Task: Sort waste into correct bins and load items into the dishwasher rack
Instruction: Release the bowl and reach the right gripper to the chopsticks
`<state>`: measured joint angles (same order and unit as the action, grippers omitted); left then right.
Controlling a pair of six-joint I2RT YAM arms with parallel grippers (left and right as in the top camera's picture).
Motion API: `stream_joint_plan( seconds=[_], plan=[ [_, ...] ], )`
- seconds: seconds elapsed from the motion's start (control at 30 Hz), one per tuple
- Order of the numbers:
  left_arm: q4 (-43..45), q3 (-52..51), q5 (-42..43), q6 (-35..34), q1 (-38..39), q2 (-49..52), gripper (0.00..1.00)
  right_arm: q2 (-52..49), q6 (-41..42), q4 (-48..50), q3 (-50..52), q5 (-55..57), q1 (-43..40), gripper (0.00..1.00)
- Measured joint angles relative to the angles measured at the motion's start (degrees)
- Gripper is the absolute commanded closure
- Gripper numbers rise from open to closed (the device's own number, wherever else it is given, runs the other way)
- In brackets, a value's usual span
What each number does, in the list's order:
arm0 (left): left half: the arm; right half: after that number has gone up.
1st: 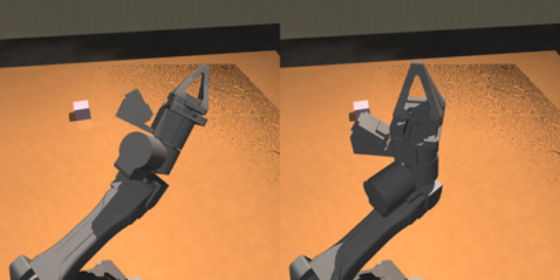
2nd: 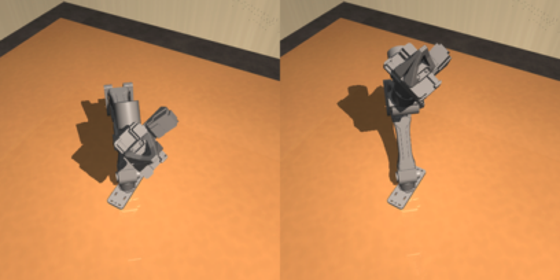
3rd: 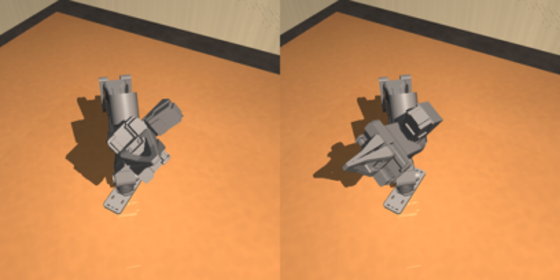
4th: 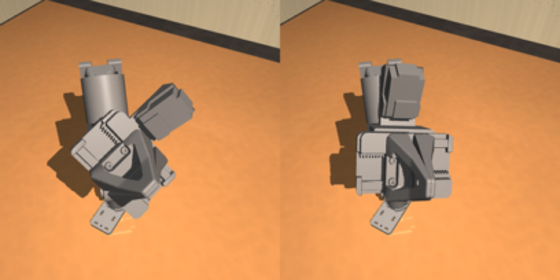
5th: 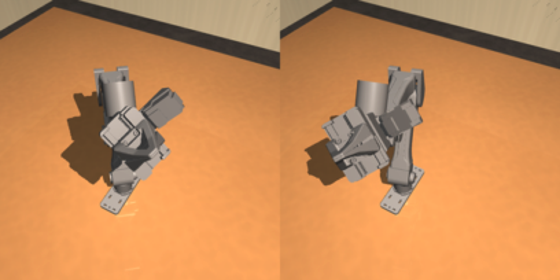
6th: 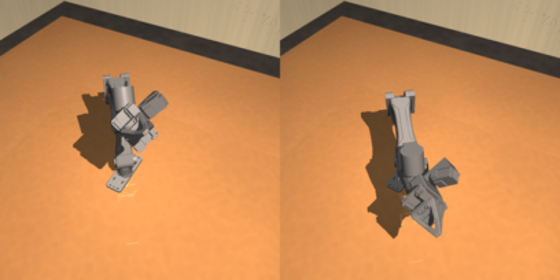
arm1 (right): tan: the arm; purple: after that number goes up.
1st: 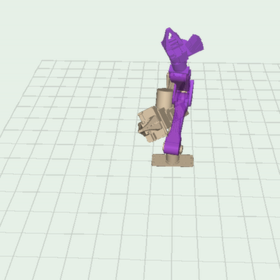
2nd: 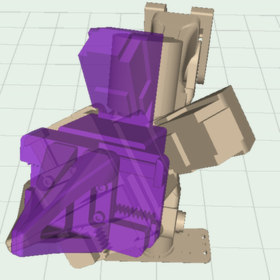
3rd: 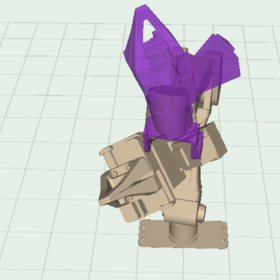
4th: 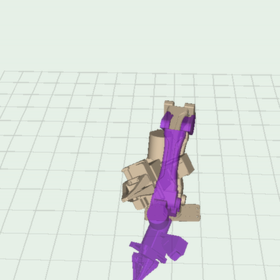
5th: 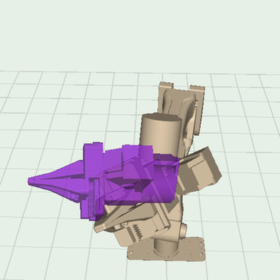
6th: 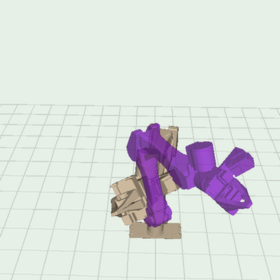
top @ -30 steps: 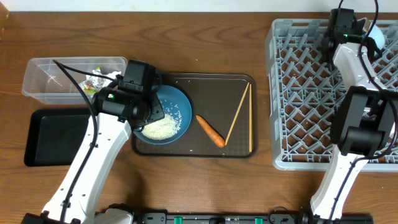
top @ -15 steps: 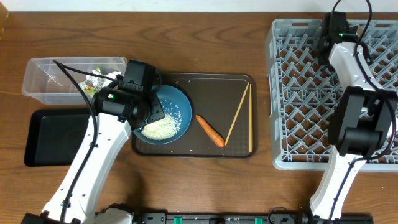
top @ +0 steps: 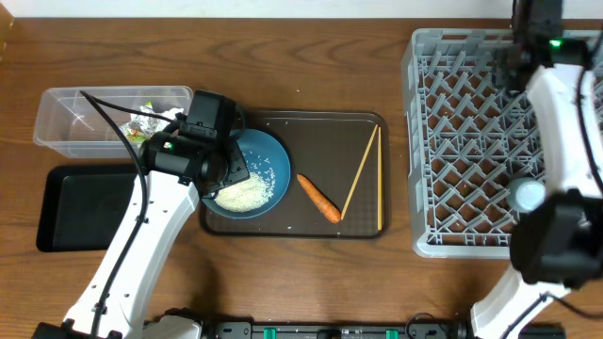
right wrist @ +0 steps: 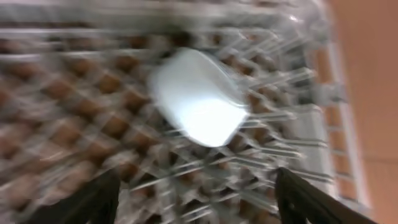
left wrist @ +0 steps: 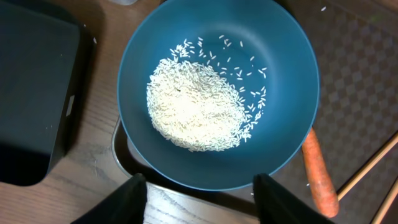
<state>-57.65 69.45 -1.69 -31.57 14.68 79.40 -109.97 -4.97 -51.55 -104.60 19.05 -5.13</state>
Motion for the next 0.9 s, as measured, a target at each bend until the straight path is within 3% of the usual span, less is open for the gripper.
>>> stream_joint_plan(
  seconds=[0.13,0.3,0.67,0.9],
  plan=[
    [0.00,0.00,0.00,-0.11,0.00,0.00,0.42,2.36,0.55,-4.70,-0.31,-14.84,0.76,0.37],
    [0.02,0.00,-0.02,-0.11,0.00,0.00,0.41,1.79,2.71,-11.87,-0.28,-23.78,7.93,0.36],
    [0.02,0.02,0.00,-0.09,0.00,0.00,0.40,0.83,15.39,-18.10,0.17,-22.01,29.42,0.36],
    [-0.07,0.00,0.00,-0.07,0.00,0.00,0.40,-2.60,27.50,-17.73,7.17,-21.03,36.09,0.37]
  ],
)
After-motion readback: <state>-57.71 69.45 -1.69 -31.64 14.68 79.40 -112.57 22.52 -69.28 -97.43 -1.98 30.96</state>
